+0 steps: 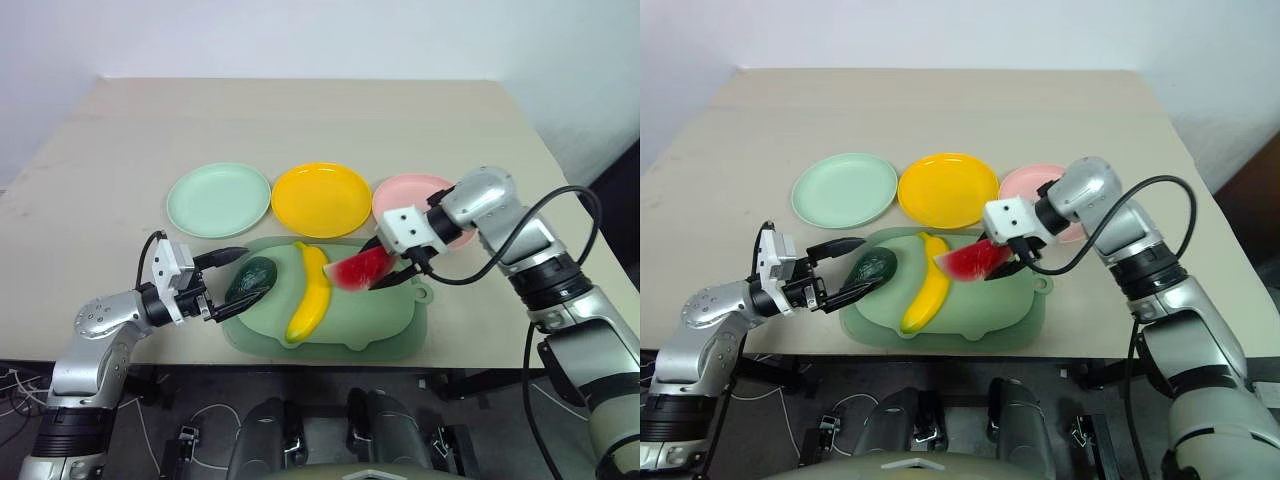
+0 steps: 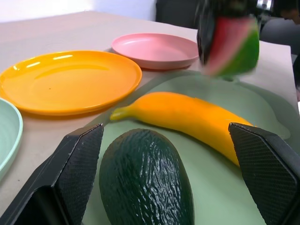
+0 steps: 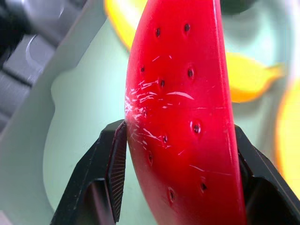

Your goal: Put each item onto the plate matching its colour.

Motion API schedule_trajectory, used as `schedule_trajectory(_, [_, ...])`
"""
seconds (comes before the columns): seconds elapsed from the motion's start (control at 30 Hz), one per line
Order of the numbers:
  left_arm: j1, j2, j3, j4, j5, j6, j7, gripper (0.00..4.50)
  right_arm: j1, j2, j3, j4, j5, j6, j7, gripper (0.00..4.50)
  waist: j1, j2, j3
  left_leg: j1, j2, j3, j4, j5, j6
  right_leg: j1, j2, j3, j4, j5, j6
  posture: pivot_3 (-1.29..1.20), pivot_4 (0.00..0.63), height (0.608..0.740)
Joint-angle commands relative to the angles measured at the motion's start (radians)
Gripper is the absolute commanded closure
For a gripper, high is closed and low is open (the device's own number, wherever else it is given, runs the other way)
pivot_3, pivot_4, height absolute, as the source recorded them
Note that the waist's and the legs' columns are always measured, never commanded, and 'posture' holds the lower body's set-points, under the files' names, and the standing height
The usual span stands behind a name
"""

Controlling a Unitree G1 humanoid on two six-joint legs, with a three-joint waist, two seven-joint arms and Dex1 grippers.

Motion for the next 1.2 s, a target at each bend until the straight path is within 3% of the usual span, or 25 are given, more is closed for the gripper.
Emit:
schedule_trajectory(0.03, [-0.003, 0.000, 0.016, -0.002, -0.007, -0.027, -0.011, 0.00, -0.001, -0.021, -0.089, -0.044, 0.043, 0.091, -0.064, 2.28, 0.000, 0.000, 0.000, 0.000, 0.000, 0.000, 0.000, 0.000, 0.000, 0.000, 0.000, 0.000, 0.000, 0.000, 0.000, 0.00, 0.150, 0.696])
schedule_trajectory(0.27, [-0.017, 0.005, 0.018, 0.023, -0.009, -0.036, -0.023, 0.00, -0.040, -0.047, -0.132, 0.143, -0.052, 0.026, -0.232, 2.28, 0.000, 0.000, 0.000, 0.000, 0.000, 0.000, 0.000, 0.000, 0.000, 0.000, 0.000, 0.000, -0.001, 0.000, 0.000, 0.00, 0.150, 0.696])
schedule_trajectory(0.5, [-0.034, 0.006, 0.015, 0.039, -0.003, -0.041, -0.030, 0.00, -0.164, -0.026, -0.099, 0.572, -0.226, -0.075, -0.488, 2.28, -0.006, 0.001, 0.001, -0.001, 0.000, 0.002, -0.001, 0.000, 0.000, 0.001, 0.000, 0.000, 0.000, 0.000, 0.000, 0.00, 0.150, 0.696])
schedule_trajectory(0.87, [-0.031, 0.012, 0.012, 0.000, -0.012, -0.016, -0.020, 0.00, -0.244, 0.003, -0.067, 0.863, -0.349, -0.129, -0.606, 2.28, -0.032, 0.001, 0.001, -0.003, 0.000, 0.004, 0.001, 0.000, 0.000, -0.002, 0.000, 0.002, 0.008, -0.001, 0.002, 0.00, 0.150, 0.696])
schedule_trajectory(1.1, [-0.039, 0.016, 0.018, 0.013, -0.009, -0.020, -0.028, 0.00, -0.248, 0.009, -0.092, 0.852, -0.329, -0.145, -0.581, 0.02, -0.039, 0.001, 0.001, -0.003, 0.000, 0.004, 0.001, 0.001, -0.001, -0.002, 0.000, 0.002, 0.010, -0.001, 0.003, 0.00, 0.150, 0.696])
schedule_trajectory(1.2, [-0.038, 0.015, 0.020, 0.018, -0.010, -0.024, -0.032, 0.00, -0.241, 0.008, -0.110, 0.819, -0.309, -0.143, -0.563, 0.02, -0.040, 0.001, 0.001, -0.003, 0.000, 0.004, 0.001, 0.001, -0.001, -0.002, 0.000, 0.002, 0.010, -0.001, 0.004, 0.00, 0.150, 0.696])
